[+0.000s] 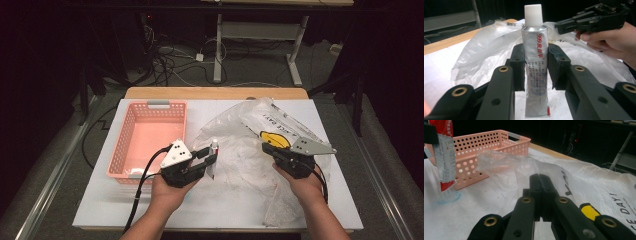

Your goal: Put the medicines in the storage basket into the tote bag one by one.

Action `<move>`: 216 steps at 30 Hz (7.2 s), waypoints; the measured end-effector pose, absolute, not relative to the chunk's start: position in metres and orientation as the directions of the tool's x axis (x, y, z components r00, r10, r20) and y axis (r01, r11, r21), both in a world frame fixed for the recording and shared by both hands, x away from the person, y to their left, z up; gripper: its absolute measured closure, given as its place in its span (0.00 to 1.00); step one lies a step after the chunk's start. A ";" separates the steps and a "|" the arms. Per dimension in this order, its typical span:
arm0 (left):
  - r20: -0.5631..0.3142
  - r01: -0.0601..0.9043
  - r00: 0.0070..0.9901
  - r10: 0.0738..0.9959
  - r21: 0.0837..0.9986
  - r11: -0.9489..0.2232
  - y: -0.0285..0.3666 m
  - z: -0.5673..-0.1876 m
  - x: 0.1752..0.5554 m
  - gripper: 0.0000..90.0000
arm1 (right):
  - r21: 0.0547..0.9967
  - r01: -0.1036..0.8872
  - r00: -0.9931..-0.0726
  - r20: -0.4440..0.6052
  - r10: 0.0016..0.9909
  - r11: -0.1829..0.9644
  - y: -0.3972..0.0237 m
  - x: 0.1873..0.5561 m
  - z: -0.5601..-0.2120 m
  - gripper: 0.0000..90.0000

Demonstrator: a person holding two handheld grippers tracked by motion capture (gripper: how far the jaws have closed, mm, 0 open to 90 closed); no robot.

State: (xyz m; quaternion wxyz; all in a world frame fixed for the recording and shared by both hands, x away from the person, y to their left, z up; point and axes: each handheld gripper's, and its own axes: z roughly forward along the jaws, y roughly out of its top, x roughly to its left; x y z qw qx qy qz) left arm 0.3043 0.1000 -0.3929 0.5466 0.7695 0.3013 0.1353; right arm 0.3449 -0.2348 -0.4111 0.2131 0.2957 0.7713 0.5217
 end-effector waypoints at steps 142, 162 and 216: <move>-0.183 0.514 0.628 0.757 0.827 -0.226 0.161 -0.425 0.310 0.00 | 0.955 0.197 -0.719 -0.012 0.695 0.221 -0.247 0.345 -0.396 1.00; -0.183 0.555 0.523 0.833 0.815 -0.170 0.207 -0.425 0.320 0.00 | 0.956 0.198 -0.720 -0.010 0.694 0.218 -0.248 0.344 -0.395 1.00; -0.196 0.808 0.465 0.863 0.492 -0.324 0.191 -0.445 0.429 0.07 | 0.959 0.185 -0.697 -0.026 0.716 0.214 -0.252 0.346 -0.397 1.00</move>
